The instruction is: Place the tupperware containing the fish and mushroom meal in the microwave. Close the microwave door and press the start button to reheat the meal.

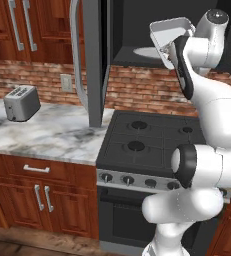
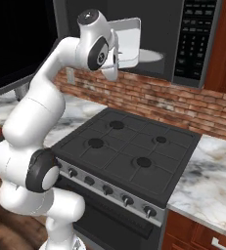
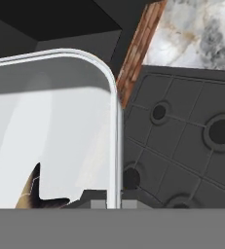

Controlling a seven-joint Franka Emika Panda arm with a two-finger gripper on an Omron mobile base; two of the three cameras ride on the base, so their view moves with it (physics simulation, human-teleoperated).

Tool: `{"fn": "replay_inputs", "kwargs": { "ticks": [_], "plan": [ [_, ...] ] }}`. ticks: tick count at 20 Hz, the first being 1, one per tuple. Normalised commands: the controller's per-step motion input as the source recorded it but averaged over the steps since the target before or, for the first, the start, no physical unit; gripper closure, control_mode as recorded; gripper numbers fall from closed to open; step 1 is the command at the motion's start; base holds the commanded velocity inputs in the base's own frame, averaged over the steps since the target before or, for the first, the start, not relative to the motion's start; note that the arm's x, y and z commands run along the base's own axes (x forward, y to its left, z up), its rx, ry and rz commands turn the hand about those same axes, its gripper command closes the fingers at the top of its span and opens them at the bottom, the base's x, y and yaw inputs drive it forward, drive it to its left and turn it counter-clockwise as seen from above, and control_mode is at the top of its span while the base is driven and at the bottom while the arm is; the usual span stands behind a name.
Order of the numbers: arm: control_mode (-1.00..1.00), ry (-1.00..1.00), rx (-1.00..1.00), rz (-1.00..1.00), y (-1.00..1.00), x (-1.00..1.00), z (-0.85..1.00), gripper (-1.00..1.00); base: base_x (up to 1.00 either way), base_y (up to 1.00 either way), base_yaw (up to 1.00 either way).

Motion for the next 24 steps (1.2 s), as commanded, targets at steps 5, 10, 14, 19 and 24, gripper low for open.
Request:
{"fn": "replay_inputs", "kwargs": {
  "ticks": [5, 10, 14, 19, 24],
  "plan": [
    [-1.00, 0.00, 0.00, -0.02, -0.10, 0.48, 0.00, 1.00, 0.00, 0.00, 0.00],
    [-1.00, 0.01, 0.00, -0.02, -0.14, 0.50, 0.00, 1.00, 0.00, 0.00, 0.00],
    [-1.00, 0.01, 0.00, -0.02, -0.13, 0.49, 0.00, 1.00, 0.00, 0.00, 0.00],
    [-1.00, 0.02, 0.00, -0.02, -0.10, 0.48, 0.06, 1.00, 0.00, 0.00, 0.00],
    [-1.00, 0.02, 0.00, -0.02, -0.05, 0.49, 0.05, 1.00, 0.00, 0.00, 0.00]
  ]
}}
